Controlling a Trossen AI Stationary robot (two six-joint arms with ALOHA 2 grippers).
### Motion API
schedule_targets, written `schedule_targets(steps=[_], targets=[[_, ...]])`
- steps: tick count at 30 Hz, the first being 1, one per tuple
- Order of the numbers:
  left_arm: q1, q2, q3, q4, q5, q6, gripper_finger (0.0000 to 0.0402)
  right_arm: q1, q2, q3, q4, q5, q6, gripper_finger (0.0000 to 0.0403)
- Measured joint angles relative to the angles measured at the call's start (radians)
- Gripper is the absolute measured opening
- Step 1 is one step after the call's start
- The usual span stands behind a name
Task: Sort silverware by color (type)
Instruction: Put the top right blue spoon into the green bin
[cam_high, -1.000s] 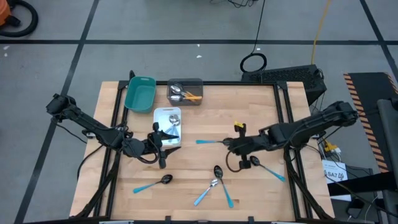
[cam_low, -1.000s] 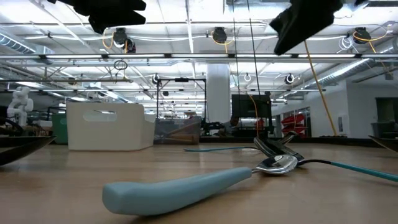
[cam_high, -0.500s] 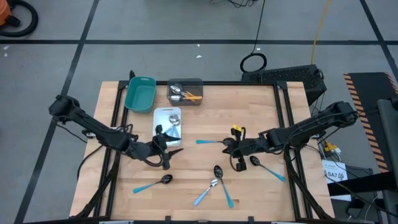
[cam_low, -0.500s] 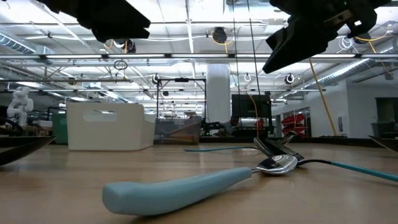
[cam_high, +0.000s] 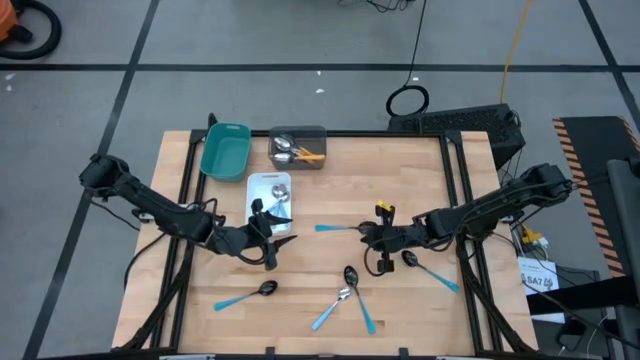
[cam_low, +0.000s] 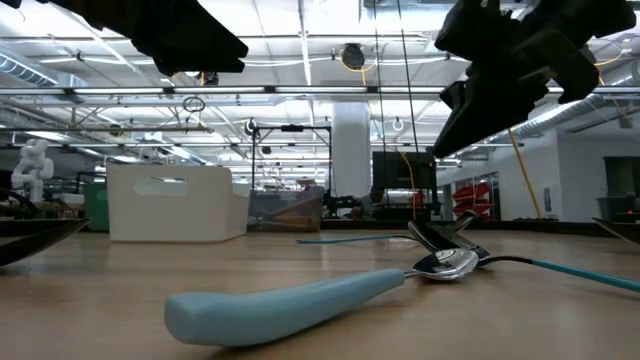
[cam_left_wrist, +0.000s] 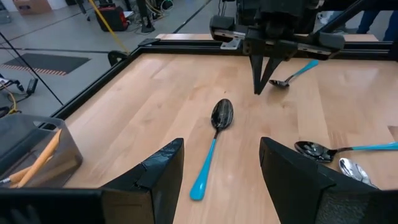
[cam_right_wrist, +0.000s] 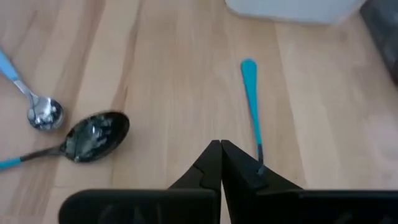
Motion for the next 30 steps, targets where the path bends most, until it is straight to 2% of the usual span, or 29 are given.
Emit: schedule_targets(steps=[14,24,30], targets=[[0.001,0.0,0.0,-0.001,0.0,0.01,0.0209,0.02,-0.002,0.001,-0.029,-0.004,0.096,0.0],[0.002,0.0,0.0,0.0,0.0,0.06,0.0209,0.102,-0.002,0.128,-0.388,-0.002,0.3,0.0],[0.002,0.0,0.0,-0.001,-0.001,0.074,0.0209,0.186,-0.002,0.177,-0.495,0.001,0.409,0.0]])
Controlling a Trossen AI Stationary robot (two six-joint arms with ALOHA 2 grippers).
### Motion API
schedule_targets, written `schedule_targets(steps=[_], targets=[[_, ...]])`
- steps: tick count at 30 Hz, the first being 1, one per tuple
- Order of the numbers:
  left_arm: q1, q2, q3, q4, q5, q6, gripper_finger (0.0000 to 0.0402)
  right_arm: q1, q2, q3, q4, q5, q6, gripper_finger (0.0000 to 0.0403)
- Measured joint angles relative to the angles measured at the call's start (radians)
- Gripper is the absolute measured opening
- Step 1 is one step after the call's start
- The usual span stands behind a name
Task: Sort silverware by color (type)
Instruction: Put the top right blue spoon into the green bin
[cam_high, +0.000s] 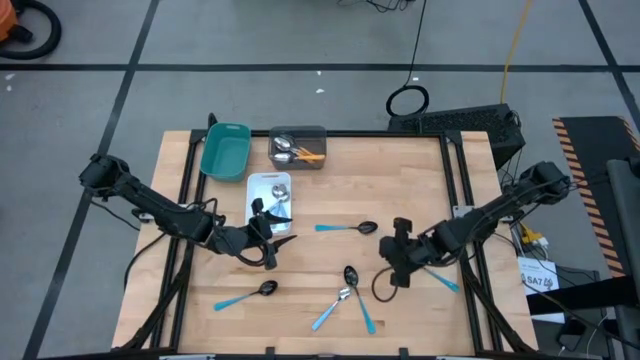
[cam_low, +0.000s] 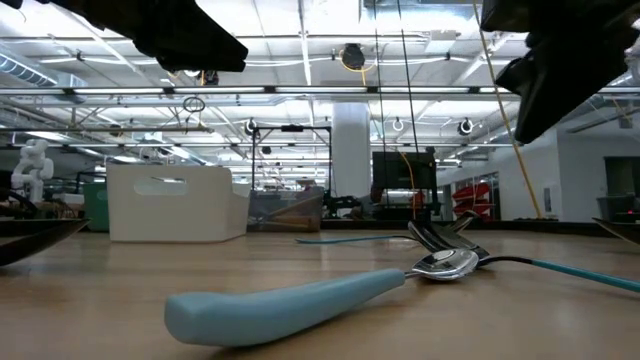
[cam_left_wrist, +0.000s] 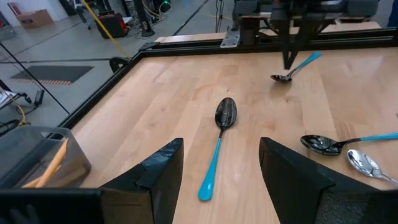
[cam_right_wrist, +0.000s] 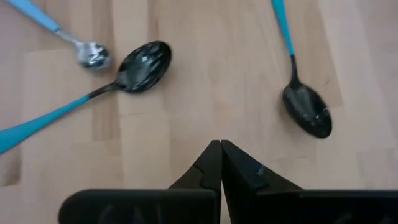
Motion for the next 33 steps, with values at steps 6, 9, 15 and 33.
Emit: schedule_targets(steps=[6,9,15,33], targets=[[0.0,0.0,0.0,0.0,0.0,-0.012,0.0209,0.07,0.0,0.003,-0.03,0.003,0.112,0.0],[0.0,0.0,0.0,0.0,0.0,-0.016,0.0209,0.112,0.0,0.003,-0.076,0.0,0.2,0.0],[0.0,0.0,0.0,0.001,0.0,-0.021,0.0209,0.205,0.0,0.003,-0.187,-0.017,0.423,0.0001],[0.0,0.0,0.0,0.001,0.0,-0.031,0.0209,0.317,0.033,0.003,-0.313,-0.088,0.841,0.0097]])
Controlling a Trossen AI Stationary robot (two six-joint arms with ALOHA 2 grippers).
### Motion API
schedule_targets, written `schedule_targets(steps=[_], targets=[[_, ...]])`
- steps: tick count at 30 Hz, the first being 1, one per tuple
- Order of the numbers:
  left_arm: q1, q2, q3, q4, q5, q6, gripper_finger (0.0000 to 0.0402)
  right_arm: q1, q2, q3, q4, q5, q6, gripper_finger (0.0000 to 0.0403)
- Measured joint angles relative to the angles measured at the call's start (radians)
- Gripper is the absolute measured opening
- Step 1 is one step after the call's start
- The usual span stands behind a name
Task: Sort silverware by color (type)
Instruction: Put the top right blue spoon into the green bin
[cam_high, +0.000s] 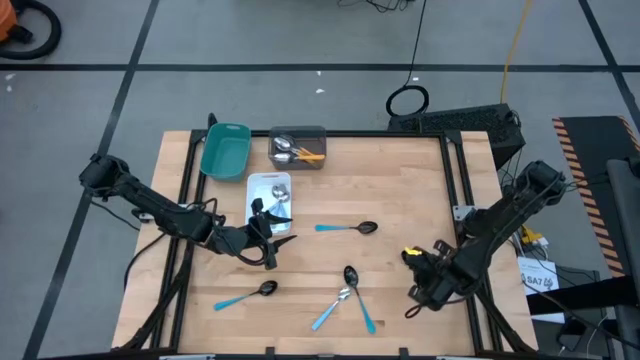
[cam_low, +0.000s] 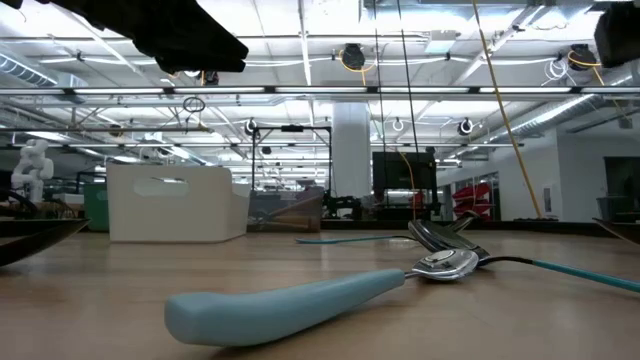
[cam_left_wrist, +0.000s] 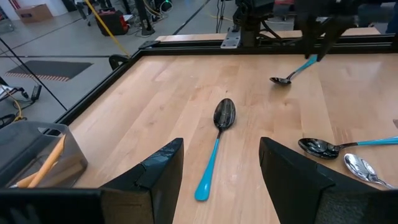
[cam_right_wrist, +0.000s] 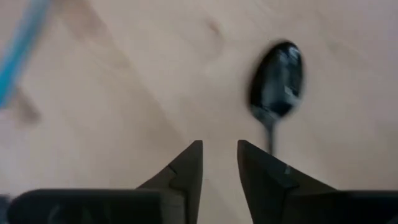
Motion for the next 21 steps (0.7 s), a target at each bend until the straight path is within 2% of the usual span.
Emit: schedule_targets(steps=[5,13,21], targets=[[0.0,0.0,0.0,0.0,0.0,0.0,0.0209,0.001,0.047,0.0,-0.078,-0.02,-0.05,0.0125],[0.0,0.0,0.0,0.0,0.0,0.0,0.0209,0.005,0.145,0.0,-0.086,-0.02,-0.167,0.0172],[0.0,0.0,0.0,0.0,0.0,-0.03,0.0209,0.008,0.165,0.0,-0.08,-0.05,-0.111,0.0177]])
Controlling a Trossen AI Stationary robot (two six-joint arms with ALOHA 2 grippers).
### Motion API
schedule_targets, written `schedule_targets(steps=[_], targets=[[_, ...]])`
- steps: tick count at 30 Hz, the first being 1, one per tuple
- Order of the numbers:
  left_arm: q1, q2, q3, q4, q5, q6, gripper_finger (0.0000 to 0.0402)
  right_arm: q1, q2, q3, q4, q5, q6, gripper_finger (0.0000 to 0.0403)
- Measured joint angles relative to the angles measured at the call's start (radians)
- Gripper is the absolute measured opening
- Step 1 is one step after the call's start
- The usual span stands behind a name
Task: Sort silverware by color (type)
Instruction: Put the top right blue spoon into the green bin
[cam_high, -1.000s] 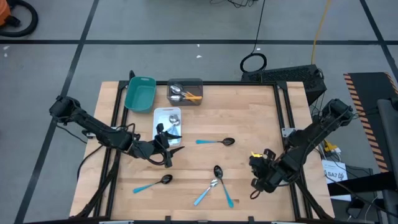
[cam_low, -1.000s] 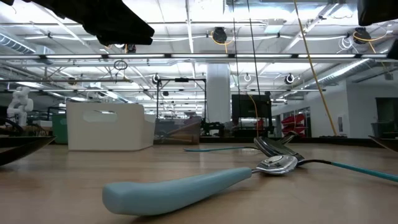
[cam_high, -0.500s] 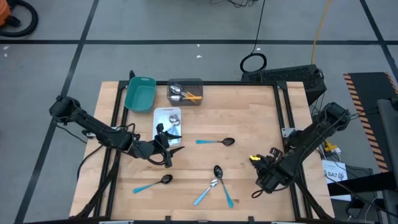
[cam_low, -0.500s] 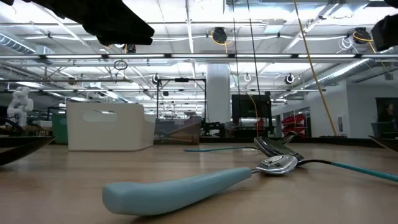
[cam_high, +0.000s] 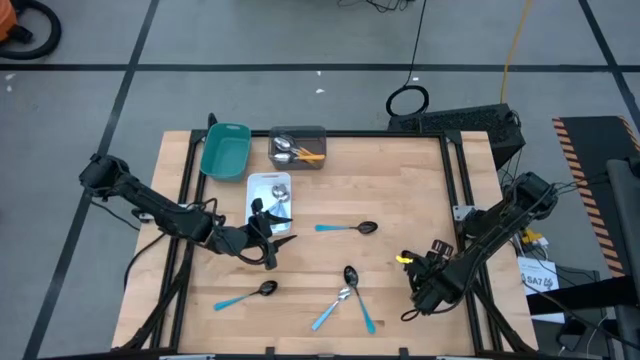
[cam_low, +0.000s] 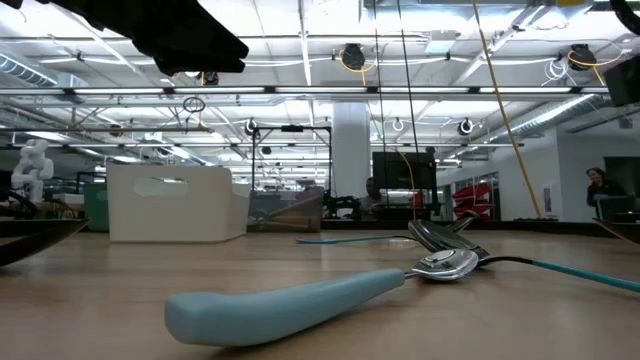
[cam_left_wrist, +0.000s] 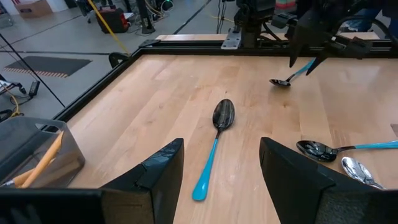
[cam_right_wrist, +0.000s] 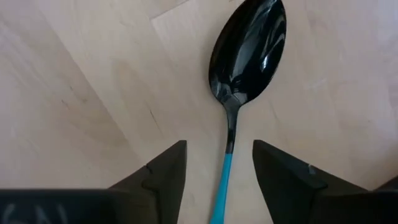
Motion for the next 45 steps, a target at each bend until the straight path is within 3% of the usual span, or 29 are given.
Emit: schedule_targets(steps=[20,40,45], targets=[[0.0,0.0,0.0,0.028,0.0,-0.022,0.0209,0.031,0.008,-0.105,0.027,0.006,0.047,0.0167],[0.0,0.0,0.0,0.03,0.0,-0.021,0.0209,0.03,0.005,-0.15,0.152,0.004,0.004,0.0011],[0.0,0.0,0.0,0.03,0.0,-0.021,0.0209,0.029,0.006,-0.151,0.154,0.006,-0.006,0.0016]])
